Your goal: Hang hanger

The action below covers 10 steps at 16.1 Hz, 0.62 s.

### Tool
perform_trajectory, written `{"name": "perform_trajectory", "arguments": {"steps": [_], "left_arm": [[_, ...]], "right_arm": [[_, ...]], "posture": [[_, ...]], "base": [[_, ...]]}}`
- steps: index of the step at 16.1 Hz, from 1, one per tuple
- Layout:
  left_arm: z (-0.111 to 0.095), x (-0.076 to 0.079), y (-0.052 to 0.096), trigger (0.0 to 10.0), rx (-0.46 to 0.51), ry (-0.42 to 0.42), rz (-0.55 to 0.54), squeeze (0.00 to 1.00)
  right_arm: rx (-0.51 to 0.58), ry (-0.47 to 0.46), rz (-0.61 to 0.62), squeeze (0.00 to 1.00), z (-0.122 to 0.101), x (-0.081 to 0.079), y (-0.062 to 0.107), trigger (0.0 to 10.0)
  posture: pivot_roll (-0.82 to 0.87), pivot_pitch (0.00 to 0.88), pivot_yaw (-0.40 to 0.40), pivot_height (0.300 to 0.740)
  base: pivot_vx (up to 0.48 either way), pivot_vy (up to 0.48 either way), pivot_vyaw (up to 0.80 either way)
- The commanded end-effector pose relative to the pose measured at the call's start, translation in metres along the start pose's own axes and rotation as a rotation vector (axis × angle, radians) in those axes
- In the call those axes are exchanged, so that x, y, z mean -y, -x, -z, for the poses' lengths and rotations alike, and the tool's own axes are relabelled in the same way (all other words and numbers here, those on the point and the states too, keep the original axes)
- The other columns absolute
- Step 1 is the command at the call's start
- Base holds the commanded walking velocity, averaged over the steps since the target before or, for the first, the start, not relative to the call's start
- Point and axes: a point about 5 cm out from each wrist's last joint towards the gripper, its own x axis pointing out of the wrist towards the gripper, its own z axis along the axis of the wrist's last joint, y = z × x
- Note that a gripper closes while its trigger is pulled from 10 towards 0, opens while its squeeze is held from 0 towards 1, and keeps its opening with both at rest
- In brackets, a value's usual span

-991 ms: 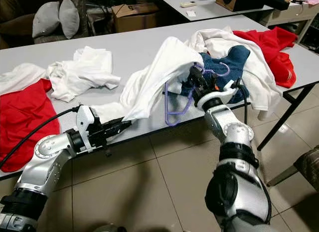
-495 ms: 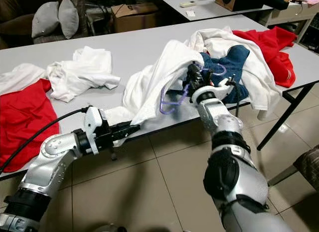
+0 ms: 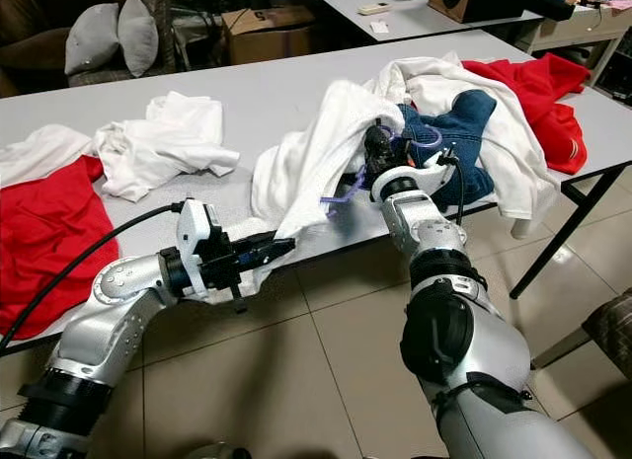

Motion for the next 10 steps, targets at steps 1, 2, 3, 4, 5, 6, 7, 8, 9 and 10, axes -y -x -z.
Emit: {"name": "perform_trajectory", "arguments": {"steps": [1,2,3,4,5,6,7,8,9,10], "left_arm": [[-0.009,0.007,0.001,0.0,0.012,-0.009,0.073,0.00],[-0.009,0.009,0.001,0.0,0.008,-0.006,0.087,0.00],[-0.009,0.015,0.002,0.0,-0.022,-0.007,0.135,0.00],[-0.008,0.018,0.002,0.0,-0.038,-0.008,0.157,0.00],[-0.009,0.022,0.000,0.0,-0.041,-0.008,0.172,0.00],[-0.011,0.028,-0.007,0.0,-0.036,-0.006,0.200,0.00],[-0.012,0.033,-0.013,0.0,-0.036,-0.008,0.230,0.00],[-0.013,0.037,-0.018,0.0,-0.036,-0.009,0.243,0.00],[-0.014,0.040,-0.025,0.0,-0.027,-0.003,0.248,0.00],[-0.018,0.041,-0.033,0.0,-0.002,-0.006,0.244,0.00]], "right_arm": [[0.039,0.025,-0.037,0.00,-0.007,-0.013,-0.005,10.0],[0.042,0.023,-0.036,0.00,-0.007,-0.013,-0.005,10.0],[0.047,0.020,-0.034,0.00,-0.008,-0.013,-0.005,10.0],[0.049,0.019,-0.034,0.00,-0.008,-0.013,-0.006,10.0],[0.050,0.013,-0.034,0.00,-0.007,-0.014,-0.006,10.0],[0.046,0.010,-0.037,0.00,-0.004,-0.016,-0.008,10.0],[0.044,0.001,-0.039,0.00,-0.001,-0.017,-0.010,10.0],[0.045,-0.006,-0.039,0.00,0.001,-0.018,-0.011,10.0],[0.040,0.001,-0.036,0.00,0.004,-0.019,-0.012,10.0],[0.027,0.055,-0.014,0.00,0.008,-0.017,-0.012,10.0]], "posture": [[-0.01,0.000,0.020,0.740],[-0.01,0.000,0.020,0.740],[0.00,0.000,0.016,0.740],[0.00,0.000,0.016,0.740],[0.01,0.000,0.012,0.740],[0.02,0.000,0.011,0.740],[0.02,0.000,0.010,0.740],[0.02,0.000,0.009,0.740],[0.03,0.000,0.008,0.740],[0.03,0.000,0.008,0.740]], "base": [[0.000,0.000,0.00],[0.000,0.000,0.00],[0.000,0.000,0.00],[0.000,0.000,0.00],[0.000,0.000,0.00],[0.000,0.000,0.00],[0.000,0.000,0.00],[0.000,0.000,0.00],[0.000,0.000,0.00],[0.000,0.000,0.00]]}}
